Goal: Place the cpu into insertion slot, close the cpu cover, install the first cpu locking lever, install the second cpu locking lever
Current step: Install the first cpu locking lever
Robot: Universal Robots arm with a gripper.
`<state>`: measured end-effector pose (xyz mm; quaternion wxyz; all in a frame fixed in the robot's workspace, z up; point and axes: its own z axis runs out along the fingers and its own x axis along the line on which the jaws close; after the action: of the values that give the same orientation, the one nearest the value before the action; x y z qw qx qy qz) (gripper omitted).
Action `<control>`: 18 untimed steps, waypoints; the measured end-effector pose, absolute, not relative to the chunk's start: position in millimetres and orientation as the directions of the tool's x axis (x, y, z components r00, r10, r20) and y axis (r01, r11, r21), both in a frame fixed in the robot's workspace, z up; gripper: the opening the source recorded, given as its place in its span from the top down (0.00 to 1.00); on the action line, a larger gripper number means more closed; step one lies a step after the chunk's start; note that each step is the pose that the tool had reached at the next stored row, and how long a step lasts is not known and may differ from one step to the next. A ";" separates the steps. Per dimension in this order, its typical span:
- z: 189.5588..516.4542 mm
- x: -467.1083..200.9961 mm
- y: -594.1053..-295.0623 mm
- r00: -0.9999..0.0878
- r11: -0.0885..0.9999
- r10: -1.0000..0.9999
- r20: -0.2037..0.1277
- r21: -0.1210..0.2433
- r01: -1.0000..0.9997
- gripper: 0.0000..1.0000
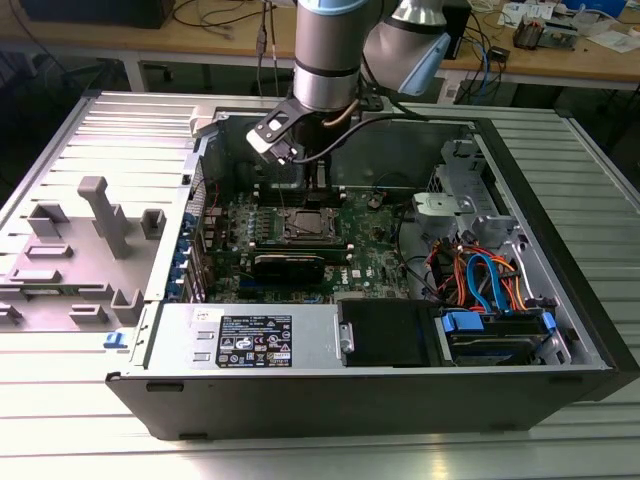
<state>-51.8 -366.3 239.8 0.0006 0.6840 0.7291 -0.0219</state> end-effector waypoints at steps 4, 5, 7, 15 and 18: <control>240.9 -52.7 -366.5 -0.067 0.066 0.997 -0.028 -0.031 0.997 0.89; 240.8 -54.3 -366.5 -0.079 0.078 0.997 -0.028 -0.031 0.996 0.89; 240.5 -54.5 -366.5 -0.136 0.135 0.990 -0.028 -0.031 0.990 0.89; 239.9 -54.5 -366.5 -0.296 0.295 0.955 -0.028 -0.031 0.955 0.89; 239.7 -54.5 -366.5 -0.369 0.369 0.929 -0.028 -0.031 0.929 0.89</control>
<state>-54.5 -366.5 239.7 0.0028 0.5615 0.8272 -0.0206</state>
